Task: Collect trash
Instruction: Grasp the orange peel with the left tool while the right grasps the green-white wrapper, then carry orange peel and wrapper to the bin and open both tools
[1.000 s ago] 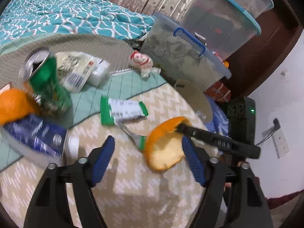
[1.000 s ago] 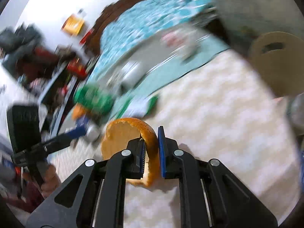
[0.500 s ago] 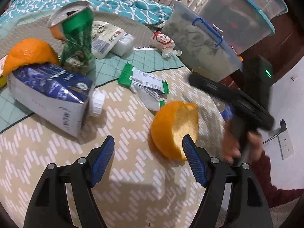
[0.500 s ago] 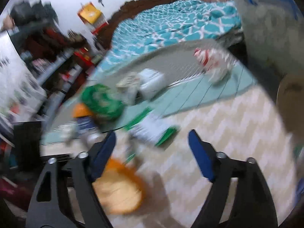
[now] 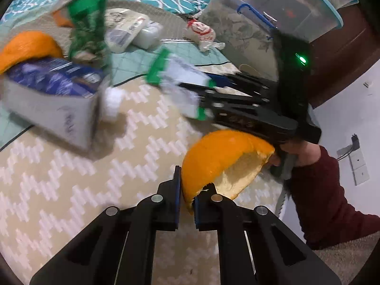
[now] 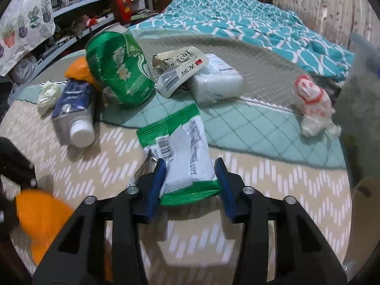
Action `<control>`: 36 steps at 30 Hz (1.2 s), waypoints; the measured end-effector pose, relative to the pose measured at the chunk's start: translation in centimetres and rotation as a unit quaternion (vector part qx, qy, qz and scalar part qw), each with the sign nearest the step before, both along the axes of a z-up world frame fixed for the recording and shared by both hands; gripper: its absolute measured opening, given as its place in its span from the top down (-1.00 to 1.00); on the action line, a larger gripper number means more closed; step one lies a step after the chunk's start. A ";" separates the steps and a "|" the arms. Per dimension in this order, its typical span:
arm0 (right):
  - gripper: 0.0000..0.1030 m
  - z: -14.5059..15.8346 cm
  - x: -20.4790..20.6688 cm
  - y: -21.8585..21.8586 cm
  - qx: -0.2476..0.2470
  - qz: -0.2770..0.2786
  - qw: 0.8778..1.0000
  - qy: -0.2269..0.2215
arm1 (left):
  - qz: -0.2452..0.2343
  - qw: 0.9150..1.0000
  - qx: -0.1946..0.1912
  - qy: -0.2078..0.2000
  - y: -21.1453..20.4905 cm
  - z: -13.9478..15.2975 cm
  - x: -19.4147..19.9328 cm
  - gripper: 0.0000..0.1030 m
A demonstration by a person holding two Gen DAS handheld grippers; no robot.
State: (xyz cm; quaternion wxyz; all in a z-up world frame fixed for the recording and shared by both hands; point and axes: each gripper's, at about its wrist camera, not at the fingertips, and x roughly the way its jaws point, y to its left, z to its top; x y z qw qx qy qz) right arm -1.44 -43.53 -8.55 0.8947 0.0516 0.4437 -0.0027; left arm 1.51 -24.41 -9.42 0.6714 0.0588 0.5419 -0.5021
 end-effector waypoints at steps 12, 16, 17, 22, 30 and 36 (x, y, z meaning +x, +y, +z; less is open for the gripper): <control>0.14 2.3 -8.4 -6.3 0.110 -0.157 0.978 -0.085 | -0.005 1.000 -0.014 0.024 -2.3 1.1 -0.3 0.86; 0.14 2.1 -11.4 -11.6 0.137 -0.232 0.958 -0.101 | -0.028 0.999 -0.010 0.029 -6.5 1.3 -0.5 0.86; 0.14 2.1 -12.2 -12.7 0.141 -0.248 0.953 -0.106 | -0.036 0.999 -0.010 0.032 -8.0 1.5 -0.6 0.86; 0.14 1.7 -16.6 -18.4 0.137 -0.329 0.927 -0.116 | -0.069 0.997 -0.010 0.043 -15.4 1.9 -0.7 0.86; -0.33 -1.2 -20.9 -24.2 0.164 -0.413 0.889 -0.109 | -0.104 0.994 -0.009 0.021 -28.0 3.4 -2.0 0.85; -0.50 -0.2 -23.6 -25.4 0.155 -0.464 0.859 -0.153 | -0.111 0.994 -0.001 -0.002 -33.0 3.4 -4.0 0.40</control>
